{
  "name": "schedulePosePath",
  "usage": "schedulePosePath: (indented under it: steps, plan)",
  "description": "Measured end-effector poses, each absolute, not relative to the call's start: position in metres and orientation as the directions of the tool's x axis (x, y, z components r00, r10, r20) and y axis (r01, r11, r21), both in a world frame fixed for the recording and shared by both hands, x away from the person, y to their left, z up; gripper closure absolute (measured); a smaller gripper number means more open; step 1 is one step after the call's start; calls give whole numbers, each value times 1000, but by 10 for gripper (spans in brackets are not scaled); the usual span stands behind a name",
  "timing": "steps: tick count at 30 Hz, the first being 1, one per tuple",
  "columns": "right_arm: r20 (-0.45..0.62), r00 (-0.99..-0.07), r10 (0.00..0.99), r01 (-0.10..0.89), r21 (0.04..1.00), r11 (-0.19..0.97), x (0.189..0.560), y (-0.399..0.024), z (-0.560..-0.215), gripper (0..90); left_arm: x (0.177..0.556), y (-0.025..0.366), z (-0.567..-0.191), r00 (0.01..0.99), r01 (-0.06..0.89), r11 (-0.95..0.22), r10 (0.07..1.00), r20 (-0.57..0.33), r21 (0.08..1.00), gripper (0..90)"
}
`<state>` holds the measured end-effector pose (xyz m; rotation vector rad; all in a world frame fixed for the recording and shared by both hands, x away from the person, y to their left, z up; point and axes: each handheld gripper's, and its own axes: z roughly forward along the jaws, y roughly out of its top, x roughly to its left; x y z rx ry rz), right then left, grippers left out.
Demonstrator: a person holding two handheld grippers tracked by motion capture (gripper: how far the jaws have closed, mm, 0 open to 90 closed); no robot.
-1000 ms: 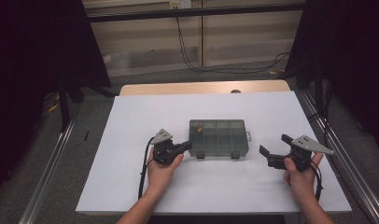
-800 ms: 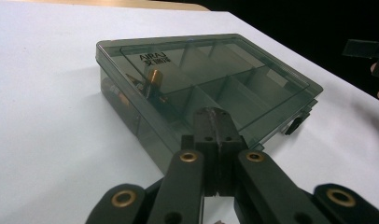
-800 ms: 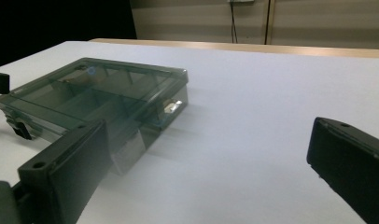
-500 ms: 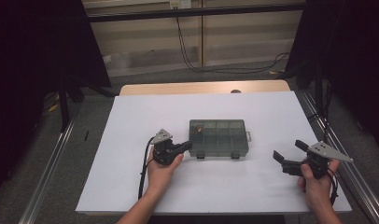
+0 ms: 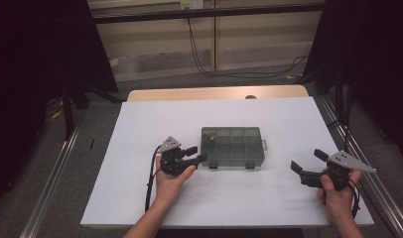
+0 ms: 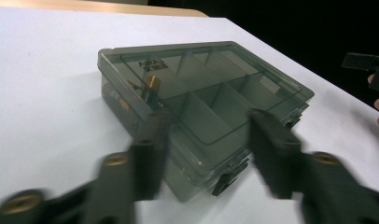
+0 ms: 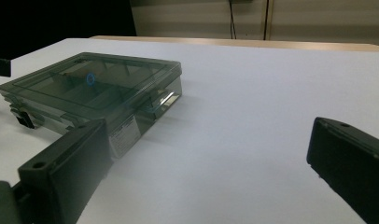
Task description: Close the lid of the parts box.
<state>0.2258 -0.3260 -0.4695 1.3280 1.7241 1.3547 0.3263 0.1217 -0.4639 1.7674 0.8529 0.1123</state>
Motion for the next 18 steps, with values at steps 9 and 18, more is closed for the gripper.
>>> schedulePosePath:
  steps: [9,18]
  plan:
    - [141,-344,928,353,936,-11,226,-327,-470,0,323,135,-461,757,464,-115,566,-326,878,0]
    - [140,-341,930,351,936,-12,226,-328,-469,0,319,154,-461,754,444,-118,585,-299,888,0]
